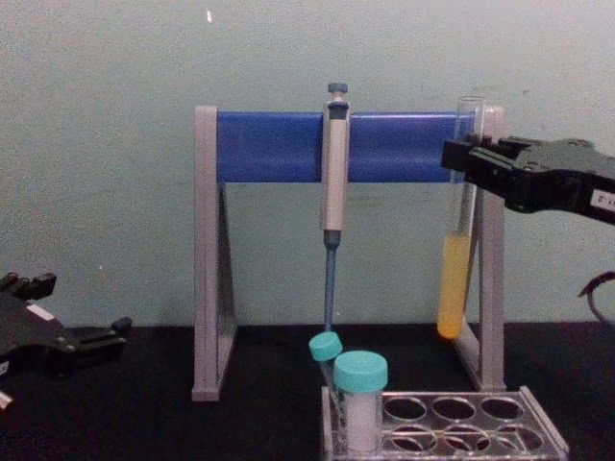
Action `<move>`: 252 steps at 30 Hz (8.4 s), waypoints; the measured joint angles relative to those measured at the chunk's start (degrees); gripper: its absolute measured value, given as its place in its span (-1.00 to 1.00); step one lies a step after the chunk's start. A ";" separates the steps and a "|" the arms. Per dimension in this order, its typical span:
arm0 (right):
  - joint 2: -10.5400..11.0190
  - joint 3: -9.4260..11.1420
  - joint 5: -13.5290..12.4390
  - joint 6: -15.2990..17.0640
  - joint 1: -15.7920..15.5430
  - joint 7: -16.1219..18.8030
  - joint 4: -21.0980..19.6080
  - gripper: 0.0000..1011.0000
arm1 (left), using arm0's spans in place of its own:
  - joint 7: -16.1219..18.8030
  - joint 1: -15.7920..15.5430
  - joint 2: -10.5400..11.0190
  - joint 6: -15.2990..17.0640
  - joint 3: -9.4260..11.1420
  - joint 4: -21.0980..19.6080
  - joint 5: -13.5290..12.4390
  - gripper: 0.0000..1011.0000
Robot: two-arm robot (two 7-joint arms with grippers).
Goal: Pick up the test tube from the test tube rack, shake it, then place it back into the test tube rack.
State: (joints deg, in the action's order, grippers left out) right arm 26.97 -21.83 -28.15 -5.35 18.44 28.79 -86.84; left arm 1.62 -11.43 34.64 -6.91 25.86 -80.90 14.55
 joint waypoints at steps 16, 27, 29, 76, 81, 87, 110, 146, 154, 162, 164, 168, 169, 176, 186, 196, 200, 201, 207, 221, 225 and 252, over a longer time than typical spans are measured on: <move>-0.42 -1.59 -2.25 -0.40 2.07 7.44 2.41 -0.55 | 0.00 0.00 0.00 0.00 0.00 0.00 0.00 0.98; 5.94 -0.05 -9.24 3.91 -2.23 10.40 -4.29 -0.55 | 0.00 0.00 0.00 0.00 0.00 0.00 0.00 0.98; 7.84 0.84 -10.15 5.03 -3.84 9.48 -6.32 -0.55 | 0.00 0.00 0.00 0.00 0.00 0.00 0.00 0.98; 4.38 0.28 -12.23 6.46 0.55 12.49 -2.06 -0.55 | 0.00 0.00 0.00 0.00 0.00 0.00 0.00 0.98; 7.94 0.79 -14.09 7.25 -1.89 13.75 -5.22 -0.55 | 0.00 0.00 0.00 0.00 0.00 0.00 0.00 0.98; 13.03 1.19 -13.82 8.26 -4.63 13.28 -8.82 -0.55 | 0.00 0.00 0.00 0.00 0.00 0.00 0.00 0.98; 11.34 -0.85 -0.59 9.41 0.65 0.59 -5.89 -0.55 | 0.00 0.00 0.00 0.00 0.00 0.00 0.00 0.98; 10.54 -2.12 -13.46 5.28 -0.16 13.66 -4.47 -0.55 | 0.00 0.00 0.00 0.00 0.00 0.00 0.00 0.98; 12.79 -0.80 -12.82 4.24 -1.58 10.57 -5.58 -0.55 | 0.00 0.00 0.00 0.00 0.00 0.00 0.00 0.98; 11.75 -0.26 -9.64 4.44 -0.94 6.02 -4.57 -0.55 | 0.00 0.00 0.00 0.00 0.00 0.00 0.00 0.98; 10.82 -0.56 -8.96 4.46 -0.04 5.90 -3.47 -0.55 | 0.00 0.00 0.00 0.00 0.00 0.00 0.00 0.98; 8.77 -1.22 -8.50 4.29 1.83 6.20 -1.00 -0.55 | 0.00 0.00 0.00 0.00 0.00 0.00 0.00 0.98; 8.33 -1.36 -8.45 4.24 2.23 6.35 -0.53 -0.55 | 0.00 0.00 0.00 0.00 0.00 0.00 0.00 0.98; 5.29 -2.68 -8.33 3.71 4.60 7.96 2.26 -0.55 | 0.00 0.00 0.00 0.00 0.00 0.00 0.00 0.98; 4.53 -4.10 -10.27 3.65 5.03 11.35 2.80 -0.55 | 0.00 0.00 0.00 0.00 0.00 0.00 0.00 0.98; 5.73 -4.30 -11.34 3.28 4.50 12.30 2.66 -0.55 | 0.00 0.00 0.00 0.00 0.00 0.00 0.00 0.98; 5.96 -4.39 -11.45 3.15 4.41 12.30 2.77 -0.55 | 0.00 0.00 0.00 0.00 0.00 0.00 0.00 0.98; 6.01 -4.43 -11.45 3.12 4.41 12.30 2.79 -0.55 | 0.00 0.00 0.00 0.00 0.00 0.00 0.00 0.98; 6.17 -4.83 -10.91 3.02 4.33 12.05 3.06 -0.55 | 0.00 0.00 0.00 0.00 0.00 0.00 0.00 0.98; 5.95 -5.43 -9.70 3.12 4.02 11.36 4.71 -0.55 | 0.00 0.00 0.00 0.00 0.00 0.00 0.00 0.98; 5.74 -5.65 -9.40 3.26 4.18 11.38 5.31 -0.55 | 0.00 0.00 0.00 0.00 0.00 0.00 0.00 0.98; 3.85 -7.31 -7.00 4.29 5.88 11.91 9.99 -0.55 | 0.00 0.00 0.00 0.00 0.00 0.00 0.00 0.98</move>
State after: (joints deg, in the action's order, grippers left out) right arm 30.83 -29.14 -35.15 -1.07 24.32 40.71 -76.85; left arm 1.62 -11.43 34.65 -6.91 25.86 -80.90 14.55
